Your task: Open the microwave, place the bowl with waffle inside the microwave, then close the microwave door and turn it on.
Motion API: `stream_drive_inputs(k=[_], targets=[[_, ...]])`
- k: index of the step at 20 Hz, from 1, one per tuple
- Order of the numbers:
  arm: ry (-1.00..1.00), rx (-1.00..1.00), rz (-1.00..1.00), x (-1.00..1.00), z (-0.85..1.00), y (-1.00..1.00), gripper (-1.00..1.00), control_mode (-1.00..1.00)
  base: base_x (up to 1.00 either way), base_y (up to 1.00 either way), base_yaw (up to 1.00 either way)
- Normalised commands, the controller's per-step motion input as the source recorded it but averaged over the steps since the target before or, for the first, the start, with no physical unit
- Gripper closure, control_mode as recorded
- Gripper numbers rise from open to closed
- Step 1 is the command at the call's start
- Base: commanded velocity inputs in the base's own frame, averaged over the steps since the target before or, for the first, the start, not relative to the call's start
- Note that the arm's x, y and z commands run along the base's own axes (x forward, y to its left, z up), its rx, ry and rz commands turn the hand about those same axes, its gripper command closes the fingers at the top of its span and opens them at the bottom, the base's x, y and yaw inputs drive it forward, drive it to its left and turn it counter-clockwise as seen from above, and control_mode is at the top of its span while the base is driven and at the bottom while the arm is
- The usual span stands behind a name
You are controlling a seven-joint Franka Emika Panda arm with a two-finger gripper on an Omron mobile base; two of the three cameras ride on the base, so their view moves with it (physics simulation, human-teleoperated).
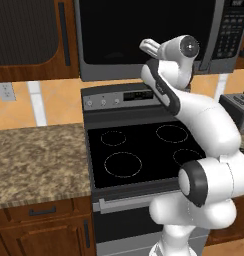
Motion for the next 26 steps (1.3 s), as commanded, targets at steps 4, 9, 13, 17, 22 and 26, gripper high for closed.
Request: stream_drive_inputs(k=[4,9,13,17,22,26], targets=[[-0.01,0.00,0.01,-0.85,-0.32,-0.58,-1.00,-1.00,0.00,0.00,0.00],[-0.11,0.02,-0.02,-1.00,-0.12,-0.96,-1.00,-1.00,0.00,0.00,0.00],[-0.02,0.08,-0.10,-1.00,0.12,-1.00,-1.00,-1.00,0.00,0.00,0.00],[0.00,0.28,-0.13,-0.78,0.29,-1.00,-1.00,-1.00,0.00,0.00,0.00],[0.03,0.27,-0.17,-0.11,0.43,-0.84,-1.00,-1.00,0.00,0.00,0.00],[-0.03,0.44,-0.21,-0.30,0.00,-0.76,-1.00,-1.00,0.00,0.00,0.00]])
